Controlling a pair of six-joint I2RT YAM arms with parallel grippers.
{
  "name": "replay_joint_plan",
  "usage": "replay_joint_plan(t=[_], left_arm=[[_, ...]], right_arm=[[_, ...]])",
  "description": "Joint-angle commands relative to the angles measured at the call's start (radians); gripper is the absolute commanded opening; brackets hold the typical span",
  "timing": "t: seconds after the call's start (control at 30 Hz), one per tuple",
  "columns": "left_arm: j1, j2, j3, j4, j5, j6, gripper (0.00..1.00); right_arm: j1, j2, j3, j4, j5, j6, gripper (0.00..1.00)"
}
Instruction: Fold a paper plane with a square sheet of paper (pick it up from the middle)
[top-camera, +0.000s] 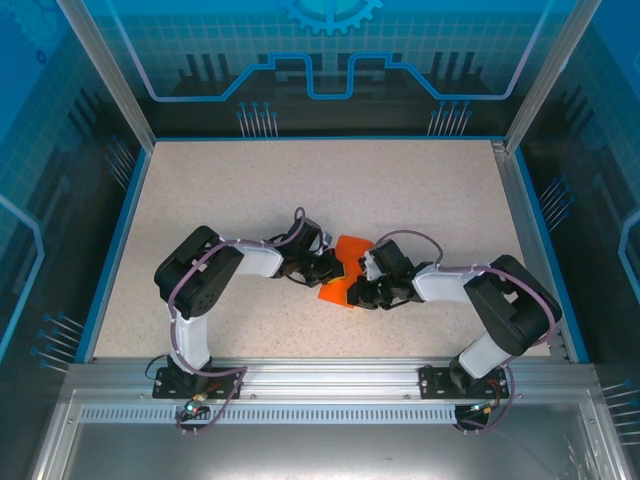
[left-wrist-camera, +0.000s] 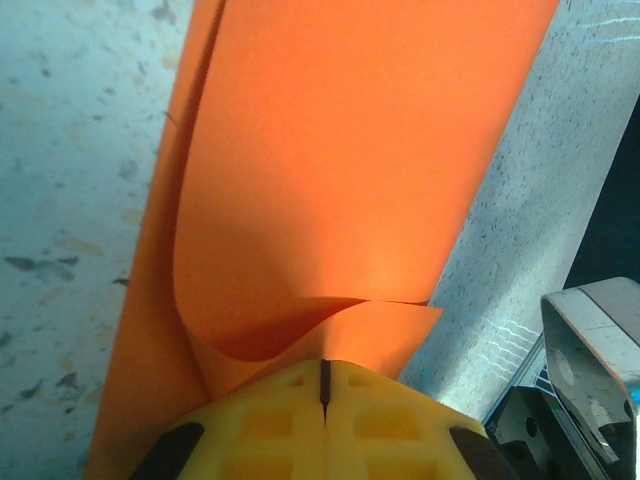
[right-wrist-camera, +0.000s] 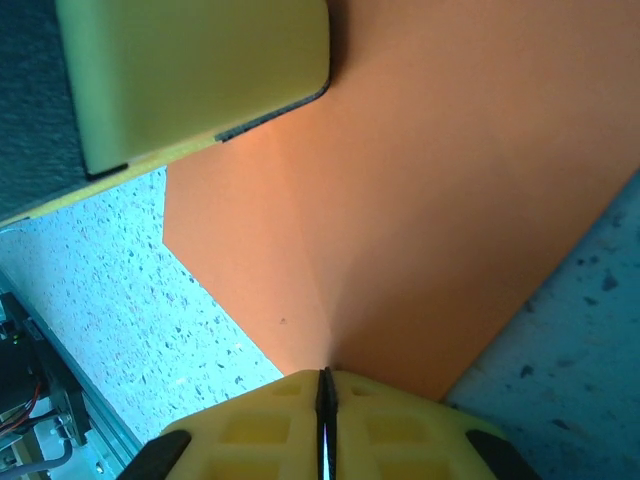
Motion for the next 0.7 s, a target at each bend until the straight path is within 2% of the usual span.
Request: replay_joint_plan(t=[0.0, 0.37, 0.67], left_arm=[[-0.007, 0.013, -0.019, -0.11, -0.027, 0.024, 0.0], [-0.006, 0.01, -0.017, -0.113, -0.031, 0.023, 0.0], [-0.006, 0.009, -0.016, -0.115, -0.025, 0.025, 0.0]], right_arm=[[-0.01, 0.01, -0.038, -0.056, 0.006, -0.001, 0.11], [-0.013, -0.074, -0.068, -0.048, -0.01, 0.016, 0.12], [-0.025, -0.072, -0.094, -0.023, -0.013, 0.034, 0.13]])
